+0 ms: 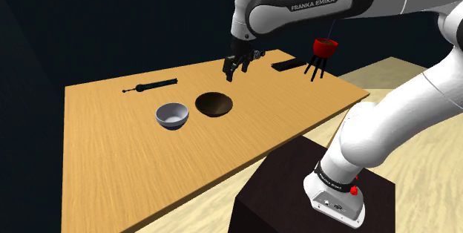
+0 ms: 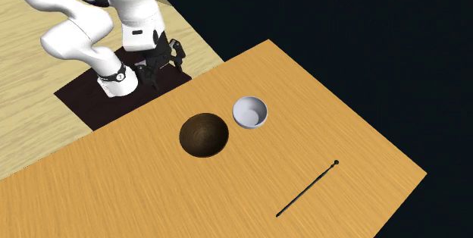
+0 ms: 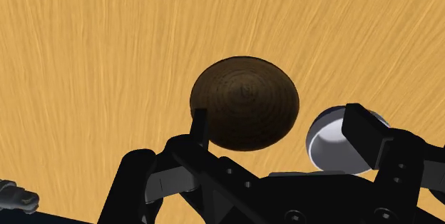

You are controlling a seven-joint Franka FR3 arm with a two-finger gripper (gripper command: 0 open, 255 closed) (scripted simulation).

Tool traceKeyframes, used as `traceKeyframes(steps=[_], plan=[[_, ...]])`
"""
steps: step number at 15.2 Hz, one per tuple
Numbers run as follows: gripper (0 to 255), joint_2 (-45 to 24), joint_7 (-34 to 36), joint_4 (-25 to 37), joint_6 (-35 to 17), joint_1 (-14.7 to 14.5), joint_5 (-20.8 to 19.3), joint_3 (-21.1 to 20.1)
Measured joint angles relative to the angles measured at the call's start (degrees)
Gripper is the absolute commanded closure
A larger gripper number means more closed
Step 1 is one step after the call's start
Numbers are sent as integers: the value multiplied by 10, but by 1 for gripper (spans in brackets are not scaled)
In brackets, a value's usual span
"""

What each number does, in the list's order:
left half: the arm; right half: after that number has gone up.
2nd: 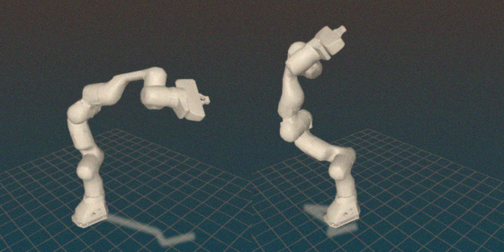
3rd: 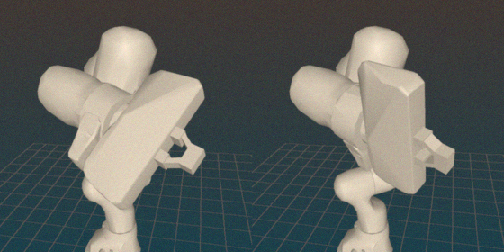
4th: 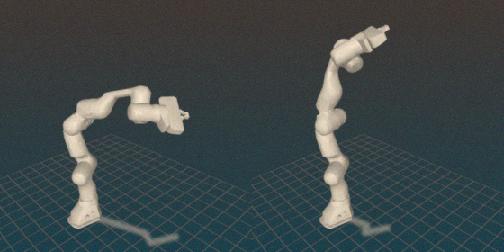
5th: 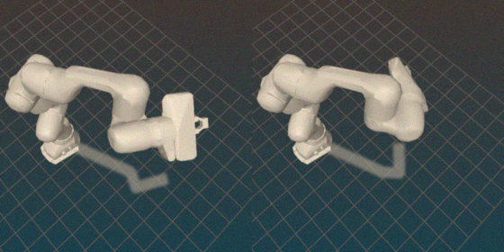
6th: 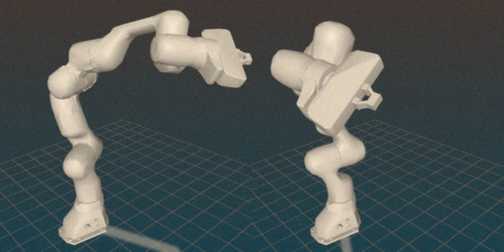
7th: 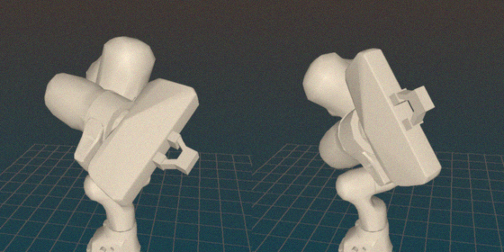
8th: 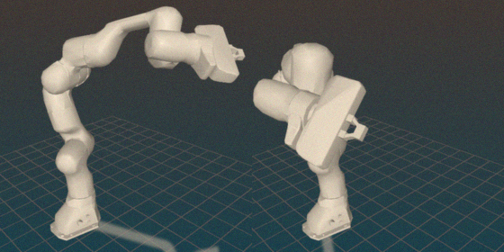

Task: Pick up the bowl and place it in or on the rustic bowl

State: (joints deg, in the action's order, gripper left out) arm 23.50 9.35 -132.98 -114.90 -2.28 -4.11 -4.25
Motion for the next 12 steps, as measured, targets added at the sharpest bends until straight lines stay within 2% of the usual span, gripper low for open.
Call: traceKeyframes(steps=[8,12], plan=[[0,-158,50,63,-95,-7,-13,-27],[0,-250,74,119,-130,-11,-29,-35]])
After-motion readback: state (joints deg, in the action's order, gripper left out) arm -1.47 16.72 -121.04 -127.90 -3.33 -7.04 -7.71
